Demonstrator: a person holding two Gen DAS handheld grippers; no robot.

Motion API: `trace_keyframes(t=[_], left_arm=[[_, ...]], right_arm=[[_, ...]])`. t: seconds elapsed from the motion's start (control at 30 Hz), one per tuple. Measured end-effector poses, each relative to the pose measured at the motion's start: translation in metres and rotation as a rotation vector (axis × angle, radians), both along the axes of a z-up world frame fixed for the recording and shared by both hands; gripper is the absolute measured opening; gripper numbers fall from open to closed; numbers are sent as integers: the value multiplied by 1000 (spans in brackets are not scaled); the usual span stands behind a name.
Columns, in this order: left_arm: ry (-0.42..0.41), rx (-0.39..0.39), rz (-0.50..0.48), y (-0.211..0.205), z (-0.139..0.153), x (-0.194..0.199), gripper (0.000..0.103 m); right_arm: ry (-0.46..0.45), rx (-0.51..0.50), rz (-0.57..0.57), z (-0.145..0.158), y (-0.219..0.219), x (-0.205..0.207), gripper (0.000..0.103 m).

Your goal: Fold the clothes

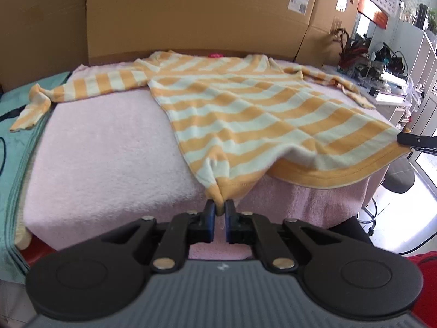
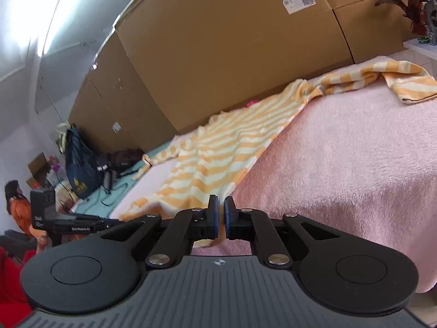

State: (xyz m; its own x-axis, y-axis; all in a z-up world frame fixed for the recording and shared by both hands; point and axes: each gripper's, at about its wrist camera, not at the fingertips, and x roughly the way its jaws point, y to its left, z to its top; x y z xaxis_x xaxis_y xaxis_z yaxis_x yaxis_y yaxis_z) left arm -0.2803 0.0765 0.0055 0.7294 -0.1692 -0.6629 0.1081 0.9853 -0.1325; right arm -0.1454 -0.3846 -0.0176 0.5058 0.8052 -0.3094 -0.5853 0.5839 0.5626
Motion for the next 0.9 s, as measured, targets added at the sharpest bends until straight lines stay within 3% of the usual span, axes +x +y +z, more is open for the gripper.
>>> trace_keyframes(t=[0.1,0.2,0.23,0.3,0.33,0.4,0.53,0.67,0.73,0.83,0.87,0.9], left_arm=[[-6,40,30,7,5,-7,1],[50,35,57,12,-13,0,1],[66,52,53,9,-21,2,1],[100,85,45,4,-36,5,1],[117,102,41,2,-44,7,1],[139,115,37,-1,-53,10,0],[72,103,26,0,-33,-2,0],[62,140,22,4,-29,-4,0],[57,159,20,6,-27,-5,7],[63,161,17,9,-33,0,9],[73,144,15,11,-41,5,9],[83,127,13,13,-49,10,14]], right_arm=[[58,41,-34,-8,-15,10,6],[151,51,-75,-29,-16,21,6],[162,25,-93,-34,-13,23,6],[132,-145,-154,-37,1,23,6],[116,-183,-152,-38,5,21,6],[99,-140,-96,-32,3,15,6],[72,-64,2,-20,0,4,6],[134,-94,-47,-28,0,17,7],[166,-109,-72,-32,0,24,11],[198,-142,-93,-41,3,30,13],[199,-170,-98,-44,7,31,17],[196,-195,-100,-47,10,31,28]])
